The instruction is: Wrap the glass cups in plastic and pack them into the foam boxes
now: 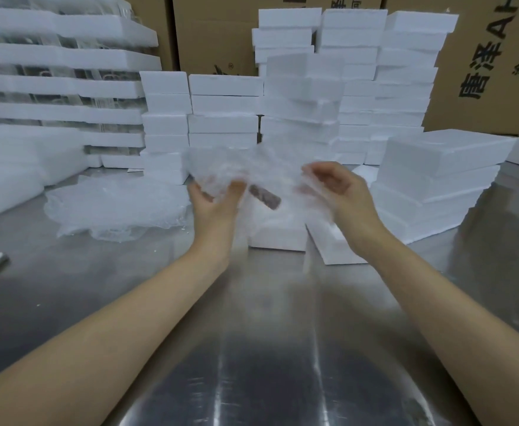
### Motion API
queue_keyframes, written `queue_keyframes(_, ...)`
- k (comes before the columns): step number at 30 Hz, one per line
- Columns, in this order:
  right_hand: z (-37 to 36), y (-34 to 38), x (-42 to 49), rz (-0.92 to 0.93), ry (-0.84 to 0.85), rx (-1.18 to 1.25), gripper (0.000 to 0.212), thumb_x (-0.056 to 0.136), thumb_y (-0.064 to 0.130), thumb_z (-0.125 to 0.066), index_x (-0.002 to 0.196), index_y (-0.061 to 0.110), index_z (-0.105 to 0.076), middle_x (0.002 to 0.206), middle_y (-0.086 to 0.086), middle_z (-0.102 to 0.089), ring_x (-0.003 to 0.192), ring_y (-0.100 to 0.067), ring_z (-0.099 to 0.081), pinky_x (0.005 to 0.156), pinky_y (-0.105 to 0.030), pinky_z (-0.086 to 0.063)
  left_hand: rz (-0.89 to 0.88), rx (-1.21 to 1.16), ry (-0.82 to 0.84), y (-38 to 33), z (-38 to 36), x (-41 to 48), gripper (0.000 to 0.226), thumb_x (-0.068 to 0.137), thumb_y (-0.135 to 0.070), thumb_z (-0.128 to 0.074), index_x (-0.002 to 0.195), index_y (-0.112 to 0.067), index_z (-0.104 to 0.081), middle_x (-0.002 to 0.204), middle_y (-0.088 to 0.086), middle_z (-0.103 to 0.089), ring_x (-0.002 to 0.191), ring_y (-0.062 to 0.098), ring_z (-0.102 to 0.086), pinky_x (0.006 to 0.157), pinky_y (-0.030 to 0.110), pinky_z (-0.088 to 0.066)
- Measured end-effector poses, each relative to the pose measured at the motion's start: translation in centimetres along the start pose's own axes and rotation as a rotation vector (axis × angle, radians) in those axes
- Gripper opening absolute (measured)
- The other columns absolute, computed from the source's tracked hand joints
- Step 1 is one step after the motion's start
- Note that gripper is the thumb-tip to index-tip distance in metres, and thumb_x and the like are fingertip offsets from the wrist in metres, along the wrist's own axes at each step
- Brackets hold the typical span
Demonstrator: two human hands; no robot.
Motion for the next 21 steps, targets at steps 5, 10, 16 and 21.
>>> queue_keyframes(5, 0.7, -1.0, 0.5, -0.085, -0.021, -0.005, 0.023, 0.088, 0.035, -0.047, 0.101, 0.027, -0.066, 0.090, 0.009, -0.066, 0.063, -0.011, -0.059, 0.050, -0.021, -0.036, 0.199, -0.311, -0.073, 0.4, 1.1, 1.0, 0.064, 0.082, -0.037, -0.074, 0.128, -0.010, -0.039, 0.129, 0.018, -0.057, 0.099, 0.023, -0.061, 0.093, 0.041, -0.054)
queue_keyframes(10, 0.0, -0.8, 0.0, 0.091, 0.008, -0.224, 0.012, 0.081, 0.027, -0.070, 0.075, 0.016, -0.069, 0.068, 0.006, -0.064, 0.059, -0.013, -0.057, 0.058, -0.024, -0.044, 0.068, -0.001, 0.133, -0.3, -0.3, 0.1, 0.082, 0.065, -0.041, -0.080, 0.133, -0.019, -0.040, 0.128, 0.007, -0.060, 0.116, 0.023, -0.060, 0.102, 0.048, -0.046)
queue_keyframes(16, 1.4, -0.8, 0.2, -0.031, -0.285, -0.007, 0.036, 0.070, 0.004, -0.079, 0.103, 0.002, -0.065, 0.104, -0.006, -0.066, 0.092, -0.012, -0.067, 0.086, -0.028, -0.053, -0.116, 0.305, 0.505, -0.4, -1.9, -1.4, 0.035, 0.070, -0.040, -0.075, 0.101, -0.052, -0.064, 0.102, -0.027, -0.069, 0.099, -0.009, -0.062, 0.080, 0.008, -0.048)
queue_keyframes(21, -1.1, -0.8, -0.8, -0.048, -0.118, 0.071, 0.040, 0.075, -0.001, -0.073, 0.112, 0.012, -0.062, 0.110, -0.006, -0.070, 0.103, -0.021, -0.067, 0.094, -0.046, -0.052, -0.186, 0.351, 0.595, 0.1, -2.4, -2.5, 0.041, 0.075, -0.048, -0.075, 0.114, -0.042, -0.061, 0.113, -0.018, -0.068, 0.111, 0.002, -0.062, 0.087, 0.009, -0.045)
Point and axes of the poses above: each hand's wrist, its own x-axis towards the middle knuckle, its own z-axis out of the back of the hand, y = z × x, the point moved 4 cm from there along x, towards the middle knuckle
